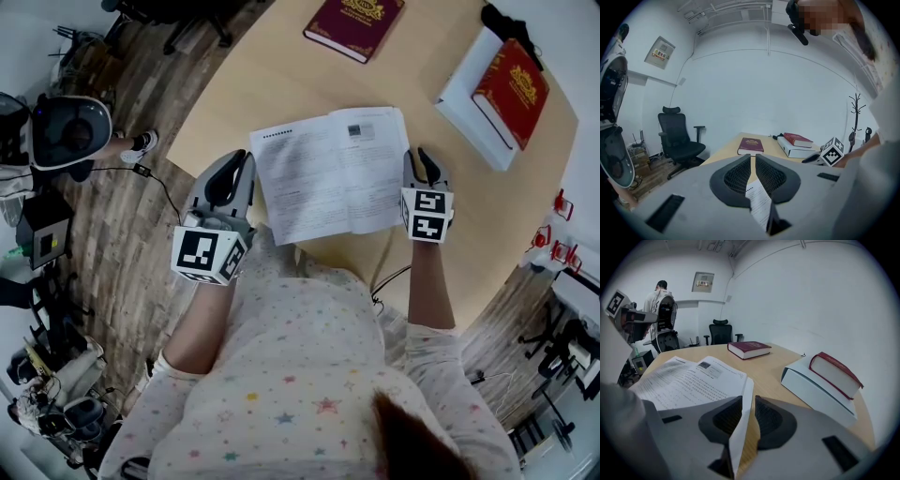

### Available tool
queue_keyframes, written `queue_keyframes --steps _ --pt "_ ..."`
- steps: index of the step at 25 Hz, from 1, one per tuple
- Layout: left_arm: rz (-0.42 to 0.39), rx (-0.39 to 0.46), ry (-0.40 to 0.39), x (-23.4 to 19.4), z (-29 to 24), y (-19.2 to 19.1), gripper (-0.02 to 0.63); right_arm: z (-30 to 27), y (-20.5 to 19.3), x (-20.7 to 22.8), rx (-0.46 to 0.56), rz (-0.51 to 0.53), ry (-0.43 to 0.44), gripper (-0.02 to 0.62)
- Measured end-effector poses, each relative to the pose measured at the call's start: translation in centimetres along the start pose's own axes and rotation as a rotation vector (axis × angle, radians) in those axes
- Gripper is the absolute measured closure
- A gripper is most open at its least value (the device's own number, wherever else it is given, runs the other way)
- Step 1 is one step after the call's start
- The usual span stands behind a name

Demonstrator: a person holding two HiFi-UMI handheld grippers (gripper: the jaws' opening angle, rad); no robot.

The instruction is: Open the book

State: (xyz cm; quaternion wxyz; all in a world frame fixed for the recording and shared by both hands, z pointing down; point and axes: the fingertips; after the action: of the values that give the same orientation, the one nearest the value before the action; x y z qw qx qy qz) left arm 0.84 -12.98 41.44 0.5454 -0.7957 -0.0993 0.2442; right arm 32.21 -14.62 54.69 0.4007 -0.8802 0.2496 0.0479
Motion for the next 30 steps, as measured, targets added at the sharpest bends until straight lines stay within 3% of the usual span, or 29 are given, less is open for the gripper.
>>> queue_keyframes --steps 10,22,30 --pt "-0.006 0.016 -0.046 -0.4 0.5 1.2 0.568 2.2 1.6 -0.2 0.043 -0.070 -0.038 0.513" --pt "-0.015 0.033 -0.105 -0.6 1.7 2.2 0.568 5.1 2.5 -1.8 0.072 -0.135 -0.055 0.590" --pt "-0.019 0.042 -0.141 -1.1 2.2 3.0 0.572 7.3 3.8 -2.4 0.106 -0.177 -0.089 0.594"
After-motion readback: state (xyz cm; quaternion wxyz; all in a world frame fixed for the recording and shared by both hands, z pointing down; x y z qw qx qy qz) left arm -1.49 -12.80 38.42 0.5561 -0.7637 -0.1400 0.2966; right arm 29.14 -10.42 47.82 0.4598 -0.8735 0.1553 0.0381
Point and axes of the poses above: the fingertips, and each gripper's own axes: z backward along the fingers, x to its right, y out of its top, and after that the axes turned 9 degrees about z, right-handed
